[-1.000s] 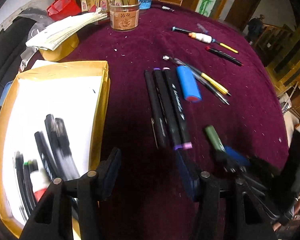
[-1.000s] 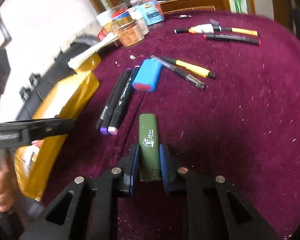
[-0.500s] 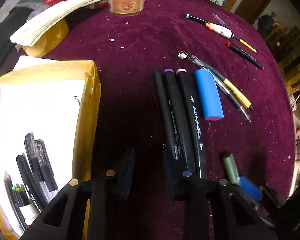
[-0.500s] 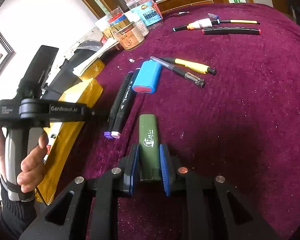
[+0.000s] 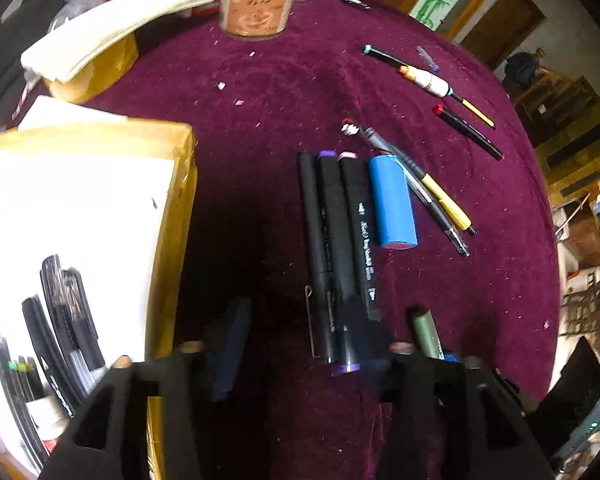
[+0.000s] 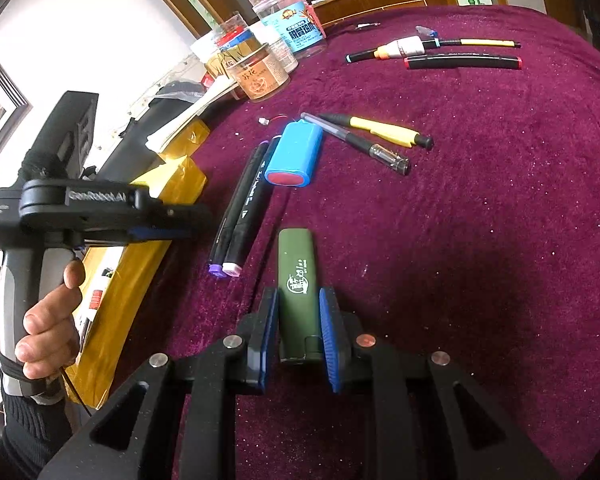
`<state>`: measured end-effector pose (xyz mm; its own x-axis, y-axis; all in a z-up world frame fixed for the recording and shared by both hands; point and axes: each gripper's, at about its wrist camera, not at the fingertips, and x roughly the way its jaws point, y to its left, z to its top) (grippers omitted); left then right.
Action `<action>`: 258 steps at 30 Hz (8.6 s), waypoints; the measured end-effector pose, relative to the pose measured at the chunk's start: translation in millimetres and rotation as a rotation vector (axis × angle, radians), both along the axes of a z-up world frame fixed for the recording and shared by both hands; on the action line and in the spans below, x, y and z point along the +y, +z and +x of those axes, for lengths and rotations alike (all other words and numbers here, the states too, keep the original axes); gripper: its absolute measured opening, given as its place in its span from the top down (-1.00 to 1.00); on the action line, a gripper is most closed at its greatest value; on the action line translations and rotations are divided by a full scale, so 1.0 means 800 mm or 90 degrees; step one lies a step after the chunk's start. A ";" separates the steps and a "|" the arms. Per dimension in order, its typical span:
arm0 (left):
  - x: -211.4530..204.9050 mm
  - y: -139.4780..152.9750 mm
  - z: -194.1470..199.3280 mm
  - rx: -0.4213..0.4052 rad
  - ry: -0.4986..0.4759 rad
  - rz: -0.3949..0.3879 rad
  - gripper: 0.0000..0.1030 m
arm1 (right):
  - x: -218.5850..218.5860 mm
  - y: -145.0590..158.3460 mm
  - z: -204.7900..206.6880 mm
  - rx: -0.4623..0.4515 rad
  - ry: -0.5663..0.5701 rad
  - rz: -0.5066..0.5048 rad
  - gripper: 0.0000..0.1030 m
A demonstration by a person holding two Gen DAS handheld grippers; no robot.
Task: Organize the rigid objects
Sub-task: 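Grasp a black pen with the left tool while the right tool holds the green lighter, then carry the black pen and green lighter over the white box with both tools, then lower both held items into the white box and open both tools, then move both open tools back to the pile on the cloth, then grasp a black marker with the right tool while the left tool grasps another black marker, then lift both held black markers above the cloth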
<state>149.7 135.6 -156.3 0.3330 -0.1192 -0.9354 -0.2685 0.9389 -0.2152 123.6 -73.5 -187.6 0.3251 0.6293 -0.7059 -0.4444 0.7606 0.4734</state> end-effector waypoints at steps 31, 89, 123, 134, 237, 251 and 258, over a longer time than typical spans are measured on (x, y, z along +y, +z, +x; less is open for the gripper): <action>-0.024 -0.020 0.028 0.042 -0.028 0.128 0.73 | 0.000 0.000 0.000 0.002 -0.001 0.003 0.61; 0.075 0.083 -0.273 -0.158 0.023 -0.068 0.81 | 0.111 0.075 -0.126 -0.036 0.048 0.035 0.61; 0.243 0.027 -0.205 -0.095 0.152 0.015 0.80 | 0.285 0.059 -0.072 -0.061 0.169 0.012 0.61; 0.249 0.002 -0.188 -0.063 0.141 0.019 0.21 | 0.302 0.040 -0.071 -0.081 0.176 -0.036 0.60; -0.027 -0.019 0.029 -0.004 -0.011 0.127 0.49 | -0.006 0.029 0.033 -0.025 0.014 0.104 0.98; -0.066 -0.022 -0.076 -0.010 -0.034 0.110 0.72 | 0.001 0.006 0.045 0.022 -0.010 0.065 0.68; -0.076 -0.024 -0.098 -0.040 -0.034 0.117 0.71 | 0.007 0.007 0.049 0.005 -0.024 0.037 0.19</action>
<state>71.4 74.8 -175.3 0.3896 0.0322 -0.9204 -0.2085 0.9765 -0.0542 162.5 -67.6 -182.0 0.3448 0.6561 -0.6713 -0.4118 0.7484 0.5199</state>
